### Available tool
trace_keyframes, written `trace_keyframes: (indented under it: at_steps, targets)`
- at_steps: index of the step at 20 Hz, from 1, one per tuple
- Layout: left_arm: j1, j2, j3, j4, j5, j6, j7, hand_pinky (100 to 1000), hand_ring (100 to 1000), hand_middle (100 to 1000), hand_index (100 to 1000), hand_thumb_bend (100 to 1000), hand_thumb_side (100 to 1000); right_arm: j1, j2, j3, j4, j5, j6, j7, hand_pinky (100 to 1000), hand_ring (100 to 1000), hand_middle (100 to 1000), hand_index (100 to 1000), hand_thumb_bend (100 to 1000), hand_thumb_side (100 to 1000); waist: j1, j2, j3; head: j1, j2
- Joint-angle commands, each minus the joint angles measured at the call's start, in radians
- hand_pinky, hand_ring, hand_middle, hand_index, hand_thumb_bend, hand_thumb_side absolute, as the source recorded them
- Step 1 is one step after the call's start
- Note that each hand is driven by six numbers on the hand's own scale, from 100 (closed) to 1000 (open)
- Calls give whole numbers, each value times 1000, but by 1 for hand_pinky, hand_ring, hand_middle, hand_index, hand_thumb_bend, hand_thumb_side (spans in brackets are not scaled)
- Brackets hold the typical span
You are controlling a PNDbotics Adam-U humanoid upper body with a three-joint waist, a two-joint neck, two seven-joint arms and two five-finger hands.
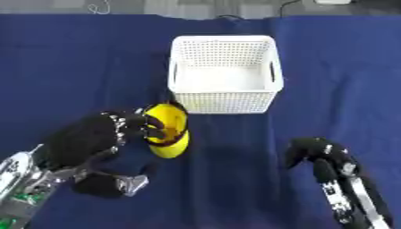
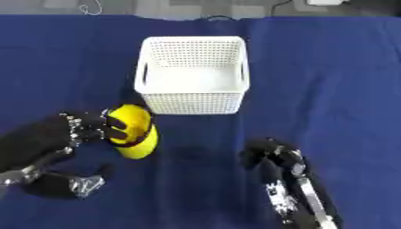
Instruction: Pick up objects on the table and place them in the box.
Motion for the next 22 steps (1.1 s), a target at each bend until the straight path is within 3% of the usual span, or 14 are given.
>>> trace_keyframes:
  at_steps: [1, 8, 12, 14, 17, 18, 19, 22]
  targets:
    - [-10, 28, -8, 7, -12, -5, -11, 765, 690, 782, 836, 100, 832, -11, 2, 0, -12, -6, 5, 3, 496, 550, 607, 812, 100, 856, 6, -10, -3, -12, -5]
    - [-13, 32, -10, 25, -36, 11, -31, 796, 604, 761, 831, 100, 832, -20, -2, -4, -12, -8, 18, 5, 496, 551, 603, 813, 100, 860, 13, -8, -5, -13, -8]
    - [-12, 33, -7, 33, -56, 31, -43, 752, 530, 716, 819, 100, 821, -21, -1, -6, -12, -8, 22, 8, 496, 551, 602, 813, 100, 862, 15, -9, -6, -14, -9]
    - [-11, 32, -3, 32, -64, 46, -36, 611, 473, 638, 788, 100, 789, -21, -1, -6, -12, -7, 24, 9, 497, 551, 601, 814, 100, 862, 15, -10, -7, -15, -10]
    - [-10, 31, 5, 25, -77, 84, 5, 175, 343, 492, 685, 100, 727, -21, 1, -7, -12, -7, 26, 11, 497, 551, 599, 814, 100, 864, 14, -11, -7, -16, -11]
    - [-9, 31, 7, 24, -85, 99, 25, 123, 326, 481, 669, 100, 717, -21, 2, -6, -12, -7, 26, 12, 497, 551, 599, 814, 100, 864, 13, -11, -7, -17, -12]
    - [-8, 31, 10, 23, -93, 115, 49, 100, 232, 418, 595, 100, 666, -20, 2, -6, -12, -6, 26, 13, 497, 550, 598, 814, 100, 864, 12, -11, -7, -17, -12]
    - [-3, 30, 10, 27, -115, 155, 115, 100, 160, 366, 539, 100, 635, -20, 4, -6, -12, -5, 27, 16, 497, 551, 597, 814, 100, 864, 11, -12, -6, -18, -15]
